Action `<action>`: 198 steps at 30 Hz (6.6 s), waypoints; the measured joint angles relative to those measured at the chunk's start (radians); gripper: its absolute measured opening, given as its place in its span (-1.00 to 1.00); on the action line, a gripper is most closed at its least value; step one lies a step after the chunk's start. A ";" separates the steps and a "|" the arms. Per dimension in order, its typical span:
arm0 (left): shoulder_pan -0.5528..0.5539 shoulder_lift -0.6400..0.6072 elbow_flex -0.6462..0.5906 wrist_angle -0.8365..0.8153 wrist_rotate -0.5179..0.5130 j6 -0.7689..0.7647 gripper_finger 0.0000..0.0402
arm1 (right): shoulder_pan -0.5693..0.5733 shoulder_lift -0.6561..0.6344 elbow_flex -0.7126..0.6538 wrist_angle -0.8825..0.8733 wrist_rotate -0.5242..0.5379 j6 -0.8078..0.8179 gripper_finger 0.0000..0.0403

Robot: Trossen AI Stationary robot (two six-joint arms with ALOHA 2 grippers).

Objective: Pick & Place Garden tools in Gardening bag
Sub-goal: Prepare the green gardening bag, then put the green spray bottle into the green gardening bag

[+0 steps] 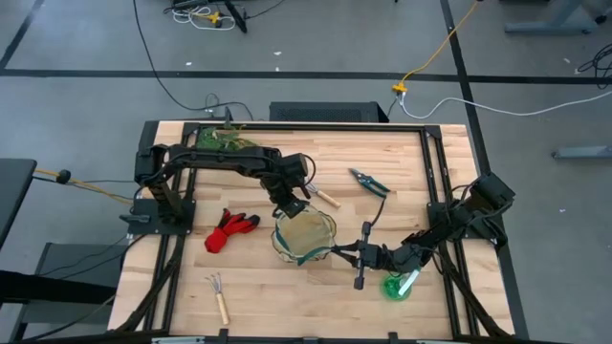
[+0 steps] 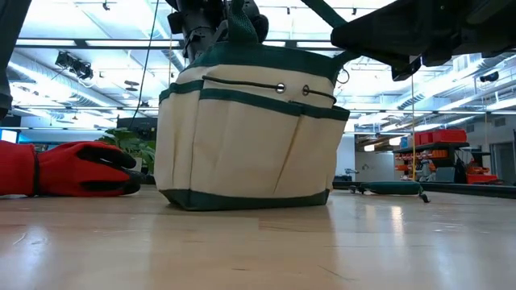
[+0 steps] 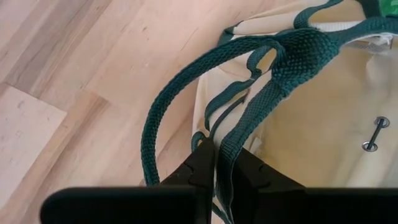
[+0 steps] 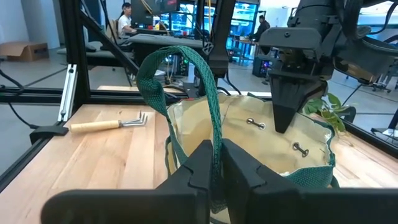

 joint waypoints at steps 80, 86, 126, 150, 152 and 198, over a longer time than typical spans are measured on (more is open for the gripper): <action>-0.465 -0.442 0.288 -0.090 -0.764 0.439 -0.02 | -0.002 0.000 0.000 -0.005 0.010 0.018 -0.83; -0.494 -0.509 0.201 -0.014 -0.770 0.451 -0.02 | -0.002 0.000 0.000 0.002 0.041 0.018 -0.83; -0.495 -0.510 0.194 -0.022 -0.767 0.454 -0.02 | 0.000 -0.005 0.000 0.058 0.185 -0.017 0.01; -0.495 -0.510 0.193 -0.031 -0.767 0.471 -0.02 | 0.225 -0.333 0.001 0.055 0.563 -0.320 0.07; -0.495 -0.510 0.193 -0.034 -0.767 0.474 -0.02 | 0.267 -0.362 0.001 0.053 0.597 -0.321 0.07; -0.487 -0.510 0.193 0.022 -0.770 0.466 -0.02 | 1.071 -0.633 -0.377 0.256 0.776 -0.347 0.07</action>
